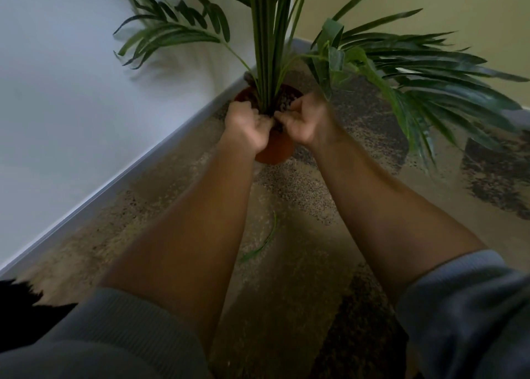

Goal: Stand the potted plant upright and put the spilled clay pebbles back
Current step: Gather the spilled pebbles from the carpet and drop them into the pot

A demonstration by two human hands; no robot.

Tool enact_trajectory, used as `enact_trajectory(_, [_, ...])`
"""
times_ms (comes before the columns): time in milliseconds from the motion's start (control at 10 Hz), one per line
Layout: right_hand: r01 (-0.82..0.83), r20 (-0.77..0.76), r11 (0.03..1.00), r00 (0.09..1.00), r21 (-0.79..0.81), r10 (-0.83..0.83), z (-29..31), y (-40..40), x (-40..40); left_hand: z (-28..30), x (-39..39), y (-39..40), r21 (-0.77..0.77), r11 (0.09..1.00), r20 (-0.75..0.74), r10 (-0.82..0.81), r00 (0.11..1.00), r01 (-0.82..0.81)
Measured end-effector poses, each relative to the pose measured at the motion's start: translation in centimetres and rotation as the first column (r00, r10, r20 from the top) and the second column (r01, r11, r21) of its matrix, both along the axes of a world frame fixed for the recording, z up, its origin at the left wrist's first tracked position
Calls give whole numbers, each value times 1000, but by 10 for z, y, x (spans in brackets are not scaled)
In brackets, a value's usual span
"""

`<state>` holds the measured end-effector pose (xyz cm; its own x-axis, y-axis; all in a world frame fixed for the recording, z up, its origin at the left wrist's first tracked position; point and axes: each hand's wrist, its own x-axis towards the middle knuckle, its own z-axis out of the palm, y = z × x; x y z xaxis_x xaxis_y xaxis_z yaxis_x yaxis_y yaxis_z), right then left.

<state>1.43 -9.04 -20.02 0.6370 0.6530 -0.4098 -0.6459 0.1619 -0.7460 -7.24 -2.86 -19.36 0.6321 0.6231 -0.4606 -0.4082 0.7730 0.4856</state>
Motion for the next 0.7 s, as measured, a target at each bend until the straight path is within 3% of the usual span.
enact_trajectory(100, [2, -89, 1000, 996, 16, -1, -6, -2, -1, -11, -5, 0, -9, 1000, -33, 10, 999, -10])
enact_trajectory(200, [-32, -125, 998, 991, 47, 37, -14, -11, -10, -30, -14, -3, 121, 992, -213, 61, 975, -36])
enact_trajectory(300, [-135, -15, 980, 991, -149, 134, -31, -20, -18, -61, -29, -11, 206, 979, -417, 87, 904, 1])
enact_trajectory(400, [-229, 46, 895, 963, -384, 266, -55, -27, -26, -109, -46, -16, 214, 957, -634, -16, 773, 195])
enact_trajectory(500, [-266, 56, 786, 933, -558, 356, -81, -36, -36, -148, -63, -26, 178, 844, -837, -140, 528, 506])
enact_trajectory(600, [-264, 54, 703, 917, -660, 395, -109, -45, -46, -159, -72, -37, 78, 670, -937, -203, 283, 739])
enact_trajectory(700, [-245, 81, 606, 885, -757, 459, -134, -52, -56, -160, -72, -38, 57, 409, -975, -173, 139, 911])
